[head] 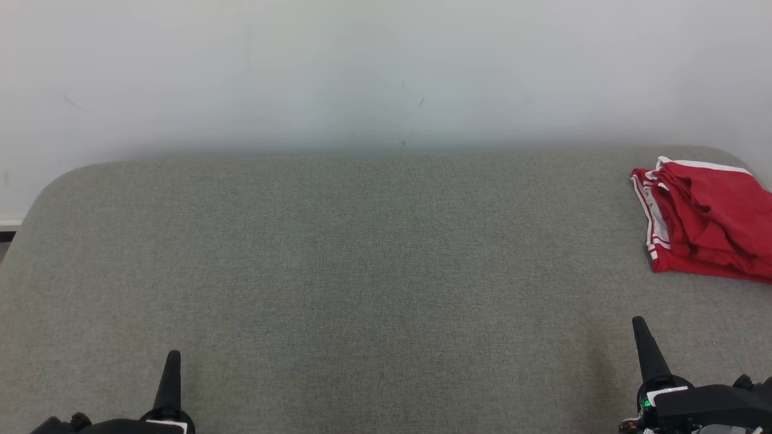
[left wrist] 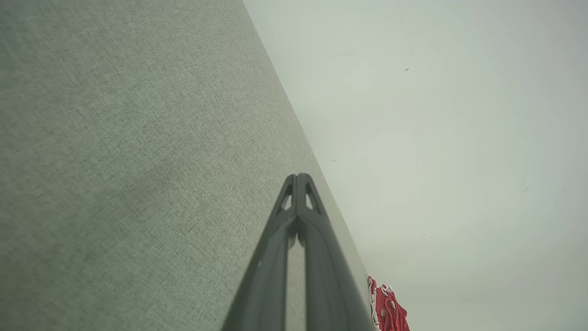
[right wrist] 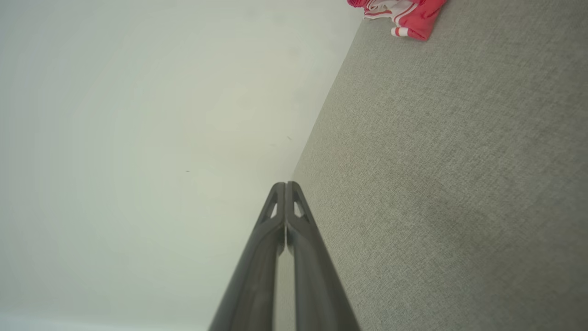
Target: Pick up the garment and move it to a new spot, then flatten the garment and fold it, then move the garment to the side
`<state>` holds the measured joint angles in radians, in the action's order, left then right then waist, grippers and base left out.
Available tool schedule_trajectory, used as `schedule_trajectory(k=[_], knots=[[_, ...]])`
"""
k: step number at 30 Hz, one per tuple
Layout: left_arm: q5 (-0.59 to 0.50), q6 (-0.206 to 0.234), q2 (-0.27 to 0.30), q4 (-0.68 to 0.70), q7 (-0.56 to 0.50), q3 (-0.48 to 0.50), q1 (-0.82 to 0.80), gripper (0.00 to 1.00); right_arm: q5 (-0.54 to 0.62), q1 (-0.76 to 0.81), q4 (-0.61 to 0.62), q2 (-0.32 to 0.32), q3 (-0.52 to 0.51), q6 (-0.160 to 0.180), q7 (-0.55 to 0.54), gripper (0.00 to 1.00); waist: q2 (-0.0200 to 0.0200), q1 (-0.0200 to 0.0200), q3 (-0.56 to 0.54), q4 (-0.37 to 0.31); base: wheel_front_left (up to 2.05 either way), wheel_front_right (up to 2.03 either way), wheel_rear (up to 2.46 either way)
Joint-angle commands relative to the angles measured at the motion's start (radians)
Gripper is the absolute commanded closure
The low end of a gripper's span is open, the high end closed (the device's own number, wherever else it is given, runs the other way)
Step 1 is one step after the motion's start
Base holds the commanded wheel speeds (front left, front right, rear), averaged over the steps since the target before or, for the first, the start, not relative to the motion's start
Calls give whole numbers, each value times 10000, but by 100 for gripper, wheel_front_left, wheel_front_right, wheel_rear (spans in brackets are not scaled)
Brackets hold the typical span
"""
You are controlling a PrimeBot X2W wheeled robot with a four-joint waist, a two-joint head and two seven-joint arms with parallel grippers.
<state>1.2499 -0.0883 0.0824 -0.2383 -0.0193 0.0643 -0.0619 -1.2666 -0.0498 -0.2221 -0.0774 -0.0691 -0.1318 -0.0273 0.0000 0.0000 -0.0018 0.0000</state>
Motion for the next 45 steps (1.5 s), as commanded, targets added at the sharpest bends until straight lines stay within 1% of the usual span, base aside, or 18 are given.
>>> schedule_trajectory(k=[1, 16, 45], knots=[[296, -65, -14, 37, -71, 71, -201, 100, -269, -177, 49, 20, -52, 12, -71, 100, 0, 0, 2, 0, 0, 0, 0], [1615, -210, -143, -10, -430, 252, -320, 100, -1555, -355, -58, 107, -192, 15, -364, 100, 0, 0, 18, 0, 0, 0, 0], [3534, -461, -330, -71, -962, 511, -505, 100, -3433, -603, -224, 235, -406, 20, -822, 100, 0, 0, 47, 0, 0, 0, 0]])
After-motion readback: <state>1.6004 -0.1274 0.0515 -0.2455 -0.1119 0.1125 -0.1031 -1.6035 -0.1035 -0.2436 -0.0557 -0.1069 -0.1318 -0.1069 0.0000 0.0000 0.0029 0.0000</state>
